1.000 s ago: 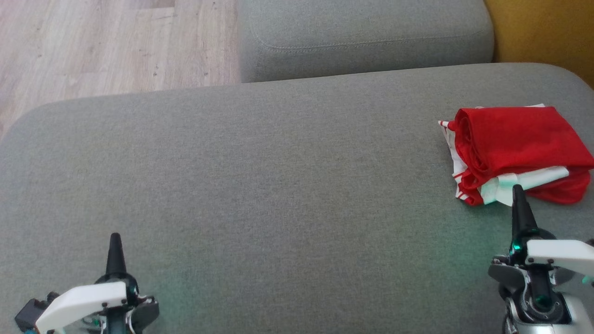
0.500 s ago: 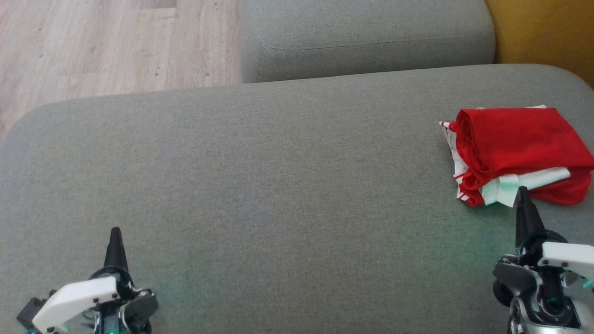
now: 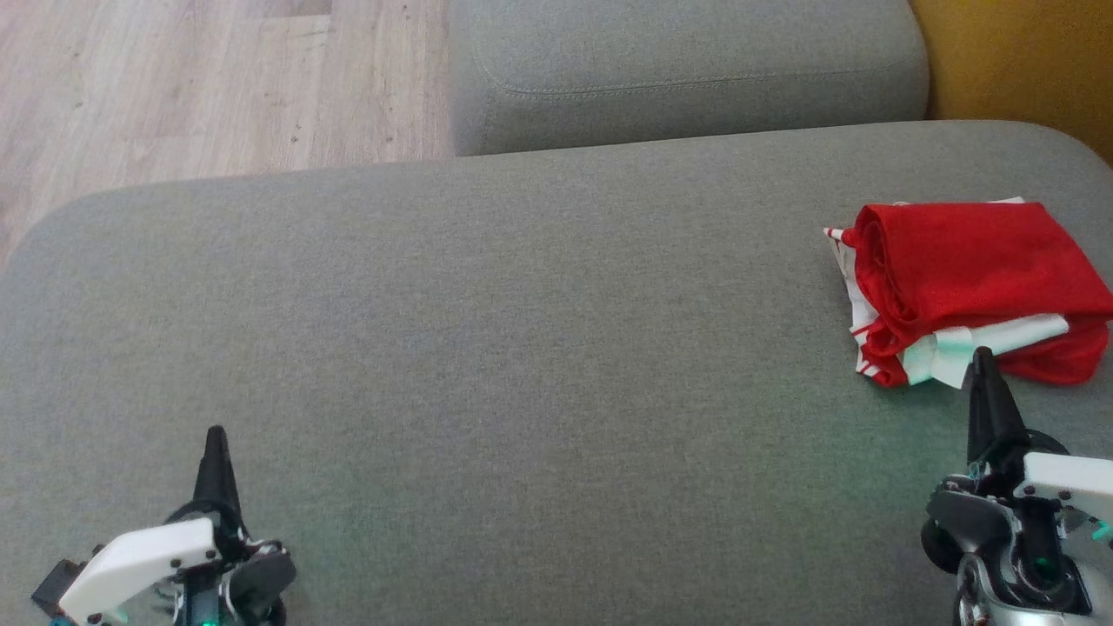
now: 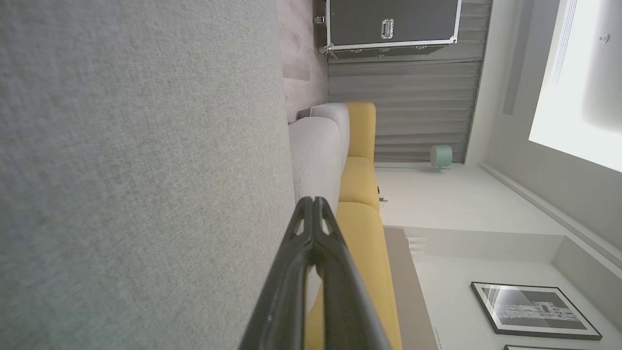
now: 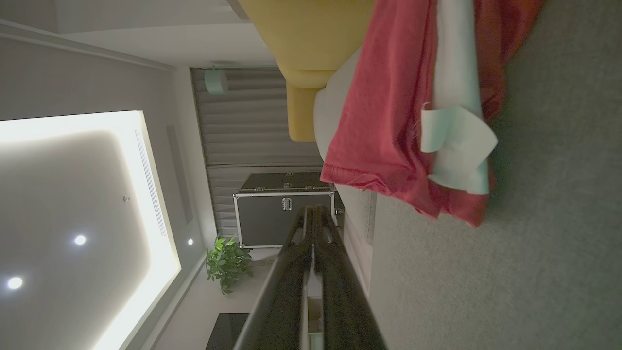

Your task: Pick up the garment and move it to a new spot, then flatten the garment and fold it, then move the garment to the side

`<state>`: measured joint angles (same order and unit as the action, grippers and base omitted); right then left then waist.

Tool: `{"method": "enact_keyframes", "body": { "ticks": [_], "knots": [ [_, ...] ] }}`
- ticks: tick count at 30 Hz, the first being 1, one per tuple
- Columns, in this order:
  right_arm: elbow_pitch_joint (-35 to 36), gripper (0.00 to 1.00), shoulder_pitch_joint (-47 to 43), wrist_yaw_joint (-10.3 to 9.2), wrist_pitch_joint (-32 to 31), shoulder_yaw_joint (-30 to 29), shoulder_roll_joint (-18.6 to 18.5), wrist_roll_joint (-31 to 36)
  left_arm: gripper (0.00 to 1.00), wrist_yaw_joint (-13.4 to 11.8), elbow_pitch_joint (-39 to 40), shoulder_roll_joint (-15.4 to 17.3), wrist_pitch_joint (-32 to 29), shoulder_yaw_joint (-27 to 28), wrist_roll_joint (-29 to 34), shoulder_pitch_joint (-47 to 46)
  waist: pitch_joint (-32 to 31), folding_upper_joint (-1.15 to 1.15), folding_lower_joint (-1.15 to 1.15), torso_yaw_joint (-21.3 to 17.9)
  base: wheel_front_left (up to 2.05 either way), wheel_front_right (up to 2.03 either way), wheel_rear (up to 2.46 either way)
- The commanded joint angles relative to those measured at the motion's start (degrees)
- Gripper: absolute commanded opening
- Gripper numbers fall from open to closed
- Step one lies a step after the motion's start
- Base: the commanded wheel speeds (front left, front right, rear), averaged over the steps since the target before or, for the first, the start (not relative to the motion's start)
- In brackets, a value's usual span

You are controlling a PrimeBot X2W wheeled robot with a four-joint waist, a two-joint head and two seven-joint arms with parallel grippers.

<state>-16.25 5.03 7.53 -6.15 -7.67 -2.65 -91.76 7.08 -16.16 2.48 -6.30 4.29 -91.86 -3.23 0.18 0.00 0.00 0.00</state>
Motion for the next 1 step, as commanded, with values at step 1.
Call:
{"method": "enact_keyframes", "body": {
  "ticks": [1],
  "knots": [
    [2.23,0.0,1.15,-0.04,-0.34,1.15,-0.22,-0.4,0.0,0.41,2.09,0.4,-0.19,2.23,-0.3,-2.97,0.0,0.0,0.0,0.0,0.0,0.0,0.0]
  ]
}}
